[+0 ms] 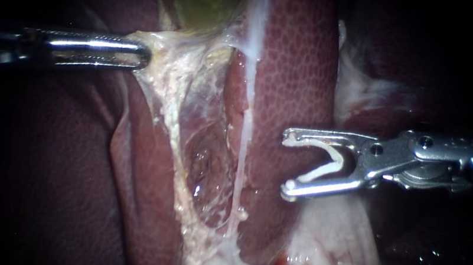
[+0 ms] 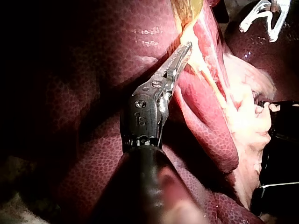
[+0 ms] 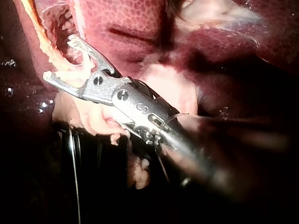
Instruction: Grabbing gallbladder
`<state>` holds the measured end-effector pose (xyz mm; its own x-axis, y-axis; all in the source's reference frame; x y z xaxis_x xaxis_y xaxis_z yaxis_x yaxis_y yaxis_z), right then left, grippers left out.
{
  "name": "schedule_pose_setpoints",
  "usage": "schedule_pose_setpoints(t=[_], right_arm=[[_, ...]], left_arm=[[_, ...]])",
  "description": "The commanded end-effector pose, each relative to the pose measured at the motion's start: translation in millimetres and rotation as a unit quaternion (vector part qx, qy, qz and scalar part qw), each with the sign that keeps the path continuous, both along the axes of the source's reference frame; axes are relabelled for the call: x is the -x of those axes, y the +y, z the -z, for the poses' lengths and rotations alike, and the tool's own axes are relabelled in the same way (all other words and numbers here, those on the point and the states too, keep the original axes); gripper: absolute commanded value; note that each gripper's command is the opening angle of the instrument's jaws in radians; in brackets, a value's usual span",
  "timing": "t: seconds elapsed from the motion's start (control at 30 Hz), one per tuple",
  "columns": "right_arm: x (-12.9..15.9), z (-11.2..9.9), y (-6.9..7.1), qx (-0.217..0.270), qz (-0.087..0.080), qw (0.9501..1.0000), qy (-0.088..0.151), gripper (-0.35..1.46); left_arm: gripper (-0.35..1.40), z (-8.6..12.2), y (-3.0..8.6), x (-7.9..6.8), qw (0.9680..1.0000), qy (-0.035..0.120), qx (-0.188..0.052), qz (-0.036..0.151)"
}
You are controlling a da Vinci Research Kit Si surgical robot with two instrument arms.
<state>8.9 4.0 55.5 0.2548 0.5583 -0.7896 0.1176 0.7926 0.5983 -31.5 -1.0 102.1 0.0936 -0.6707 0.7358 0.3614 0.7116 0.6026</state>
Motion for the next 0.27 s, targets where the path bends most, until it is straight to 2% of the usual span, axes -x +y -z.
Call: schedule_pose_setpoints(t=[0.03, 0.27], right_arm=[[0.0, 0.0, 0.0, 0.0, 0.0, 1.0, 0.0, 0.6], [0.0, 0.0, 0.0, 0.0, 0.0, 1.0, 0.0, 0.6]], left_arm=[[-0.35, 0.0, -0.1, 0.0, 1.0, 0.0, 0.0, 0.0], [-0.35, 0.0, -0.1, 0.1, 1.0, 0.0, 0.0, 0.0]])
